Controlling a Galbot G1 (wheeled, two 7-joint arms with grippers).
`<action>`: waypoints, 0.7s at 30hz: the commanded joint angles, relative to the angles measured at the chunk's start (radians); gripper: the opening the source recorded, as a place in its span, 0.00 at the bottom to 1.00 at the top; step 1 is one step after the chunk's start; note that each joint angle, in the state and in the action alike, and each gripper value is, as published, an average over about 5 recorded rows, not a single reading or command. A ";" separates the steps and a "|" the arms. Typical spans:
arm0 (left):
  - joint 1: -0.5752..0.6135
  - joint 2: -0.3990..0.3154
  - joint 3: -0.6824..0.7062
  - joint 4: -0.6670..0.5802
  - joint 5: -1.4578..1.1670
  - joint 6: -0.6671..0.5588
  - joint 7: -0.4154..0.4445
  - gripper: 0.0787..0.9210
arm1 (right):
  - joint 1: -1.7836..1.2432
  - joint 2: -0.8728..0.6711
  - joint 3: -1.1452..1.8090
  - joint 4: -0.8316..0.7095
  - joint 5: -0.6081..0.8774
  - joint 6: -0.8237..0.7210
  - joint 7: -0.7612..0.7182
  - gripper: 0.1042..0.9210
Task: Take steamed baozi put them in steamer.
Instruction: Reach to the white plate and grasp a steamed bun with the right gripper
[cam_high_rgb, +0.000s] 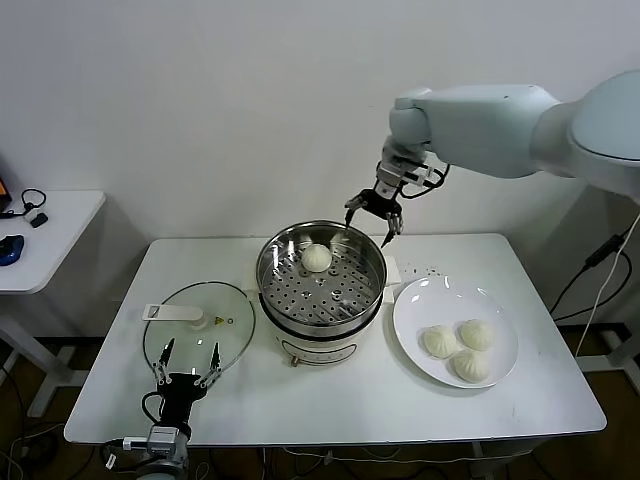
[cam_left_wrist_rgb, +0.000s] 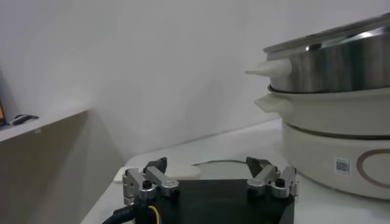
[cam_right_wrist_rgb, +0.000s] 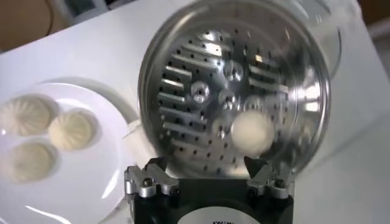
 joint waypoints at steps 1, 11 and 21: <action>0.001 -0.049 0.000 0.000 0.000 -0.001 0.000 0.88 | 0.081 -0.091 -0.070 0.150 0.055 -0.310 0.026 0.88; 0.003 -0.049 -0.008 -0.004 -0.007 -0.002 0.001 0.88 | 0.074 -0.212 -0.094 0.286 0.205 -0.566 0.024 0.88; 0.001 -0.049 -0.012 0.000 -0.007 -0.002 0.001 0.88 | -0.001 -0.283 -0.066 0.297 0.195 -0.683 0.017 0.88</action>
